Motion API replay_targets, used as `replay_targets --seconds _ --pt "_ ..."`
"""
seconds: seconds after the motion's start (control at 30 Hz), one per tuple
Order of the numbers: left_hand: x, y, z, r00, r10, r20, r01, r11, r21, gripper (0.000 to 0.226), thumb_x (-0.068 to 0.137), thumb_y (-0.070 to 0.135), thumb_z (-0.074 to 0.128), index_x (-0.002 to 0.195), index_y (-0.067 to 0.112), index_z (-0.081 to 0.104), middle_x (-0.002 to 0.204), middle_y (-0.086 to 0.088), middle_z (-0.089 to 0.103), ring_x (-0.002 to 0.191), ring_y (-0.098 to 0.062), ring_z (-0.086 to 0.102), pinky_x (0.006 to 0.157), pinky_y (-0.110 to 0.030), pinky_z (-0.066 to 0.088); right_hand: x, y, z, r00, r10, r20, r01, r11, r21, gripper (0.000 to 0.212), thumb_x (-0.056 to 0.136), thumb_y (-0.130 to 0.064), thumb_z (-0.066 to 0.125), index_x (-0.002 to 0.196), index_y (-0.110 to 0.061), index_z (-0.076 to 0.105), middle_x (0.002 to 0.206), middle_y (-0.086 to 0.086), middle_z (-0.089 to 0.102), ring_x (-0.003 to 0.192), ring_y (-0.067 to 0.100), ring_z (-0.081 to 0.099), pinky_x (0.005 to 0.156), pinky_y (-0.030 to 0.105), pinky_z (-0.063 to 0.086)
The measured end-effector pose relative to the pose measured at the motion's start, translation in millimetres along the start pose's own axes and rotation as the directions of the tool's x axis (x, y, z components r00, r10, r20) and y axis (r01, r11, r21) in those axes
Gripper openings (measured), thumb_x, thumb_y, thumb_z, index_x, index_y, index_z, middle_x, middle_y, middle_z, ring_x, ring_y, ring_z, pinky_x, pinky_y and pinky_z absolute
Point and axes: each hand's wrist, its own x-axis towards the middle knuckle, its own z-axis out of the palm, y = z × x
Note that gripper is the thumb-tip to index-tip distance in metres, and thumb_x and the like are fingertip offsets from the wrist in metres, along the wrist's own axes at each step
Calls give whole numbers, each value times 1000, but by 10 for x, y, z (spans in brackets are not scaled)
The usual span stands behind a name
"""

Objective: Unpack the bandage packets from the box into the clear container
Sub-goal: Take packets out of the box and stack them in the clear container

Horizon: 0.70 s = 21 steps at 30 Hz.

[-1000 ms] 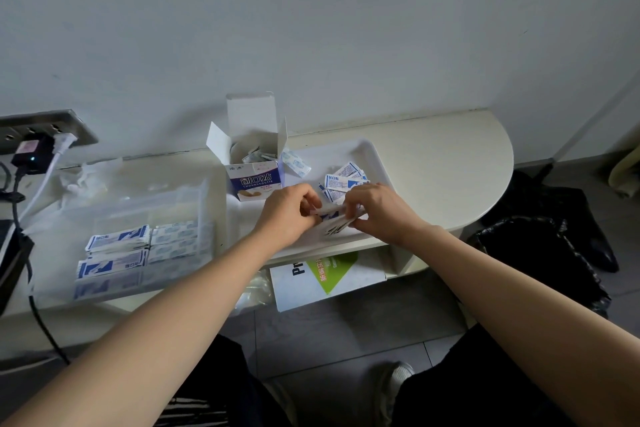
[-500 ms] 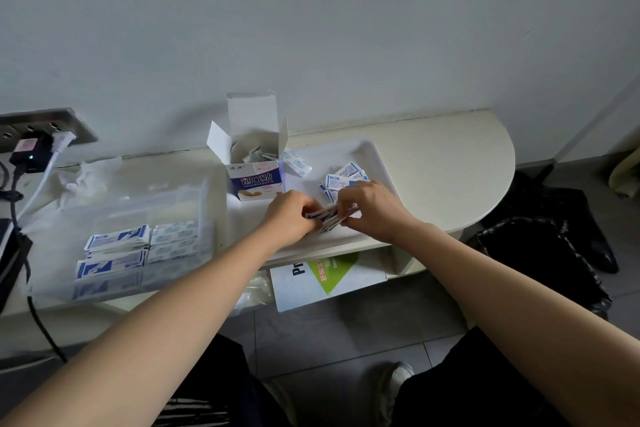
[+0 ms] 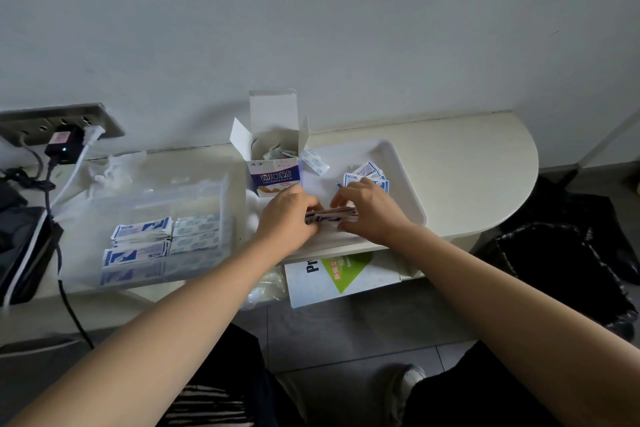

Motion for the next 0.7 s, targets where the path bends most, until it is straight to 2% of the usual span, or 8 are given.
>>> replay_targets --seconds 0.1,0.17,0.3,0.43,0.57,0.7 --pt "-44 -6 -9 999 -41 13 41 999 28 27 77 28 71 104 26 70 107 -2 53 100 -23 54 75 -33 47 -58 79 -77 997 60 44 -63 996 64 31 70 -23 79 98 -21 68 98 -1 52 87 19 52 76 33 45" --pt "-67 -24 -11 996 -85 3 85 996 12 26 76 30 72 102 26 69 106 -2 51 97 -24 56 73 -29 45 -80 109 -111 993 91 76 -97 992 79 32 71 -22 79 101 -19 68 99 -2 48 75 13 48 73 27 41" --pt "-82 -35 -2 987 -157 22 159 983 -96 25 75 23 74 100 23 70 97 1 47 91 -22 55 72 -24 38 -72 84 -85 986 148 82 -159 974 160 27 73 -16 78 98 -17 69 96 0 59 63 7 48 68 20 37" --pt "-47 25 21 991 -130 40 136 970 -203 20 76 17 69 95 22 72 97 -2 65 89 -22 61 71 -27 46 -22 7 -53 980 182 86 -198 945 262 24 73 -12 77 95 -19 69 91 -3 63 62 3 49 63 16 40" --pt "-58 -41 51 989 -142 30 145 973 -181 16 79 16 68 93 19 72 98 -6 65 90 -24 60 69 -26 42 -40 35 -43 974 203 100 -223 939 262 19 74 -8 75 92 -13 70 84 -3 63 60 3 48 61 15 39" --pt "-60 -40 43 989 -144 -16 139 976 -170 20 83 14 65 102 15 71 103 -6 66 93 -24 60 72 -26 41 -49 9 -52 978 199 60 -207 948 242 9 76 -8 73 84 -12 71 63 -9 51 56 4 42 54 12 35"
